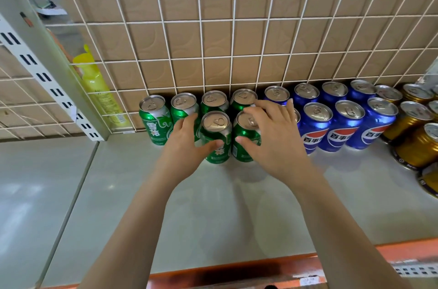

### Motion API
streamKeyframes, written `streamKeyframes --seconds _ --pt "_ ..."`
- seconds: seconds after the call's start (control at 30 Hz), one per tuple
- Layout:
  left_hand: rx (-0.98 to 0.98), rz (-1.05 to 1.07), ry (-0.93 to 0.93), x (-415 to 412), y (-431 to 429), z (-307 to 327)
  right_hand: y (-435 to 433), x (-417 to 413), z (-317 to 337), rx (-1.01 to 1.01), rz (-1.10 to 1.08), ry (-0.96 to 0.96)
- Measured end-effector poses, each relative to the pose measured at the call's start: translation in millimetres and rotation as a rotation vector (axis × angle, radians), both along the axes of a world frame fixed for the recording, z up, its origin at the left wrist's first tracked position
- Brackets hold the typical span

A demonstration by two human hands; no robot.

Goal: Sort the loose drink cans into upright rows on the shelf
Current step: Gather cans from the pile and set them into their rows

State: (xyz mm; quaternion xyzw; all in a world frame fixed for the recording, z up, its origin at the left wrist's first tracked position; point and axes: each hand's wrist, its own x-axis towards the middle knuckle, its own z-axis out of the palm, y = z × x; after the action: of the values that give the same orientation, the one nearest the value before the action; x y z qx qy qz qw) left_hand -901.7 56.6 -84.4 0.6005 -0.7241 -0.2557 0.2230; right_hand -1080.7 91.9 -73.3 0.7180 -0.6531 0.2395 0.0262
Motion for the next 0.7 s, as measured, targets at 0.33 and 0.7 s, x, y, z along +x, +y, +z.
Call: streamKeyframes --seconds 0.33,0.7 --pt "-0.035 0.283 -0.426 70 75 -9 27 86 -21 -0.054 0.285 -0.064" --pt "0.069 0.859 -0.397 223 191 -13 57 263 -28 0.07 0.786 -0.031"
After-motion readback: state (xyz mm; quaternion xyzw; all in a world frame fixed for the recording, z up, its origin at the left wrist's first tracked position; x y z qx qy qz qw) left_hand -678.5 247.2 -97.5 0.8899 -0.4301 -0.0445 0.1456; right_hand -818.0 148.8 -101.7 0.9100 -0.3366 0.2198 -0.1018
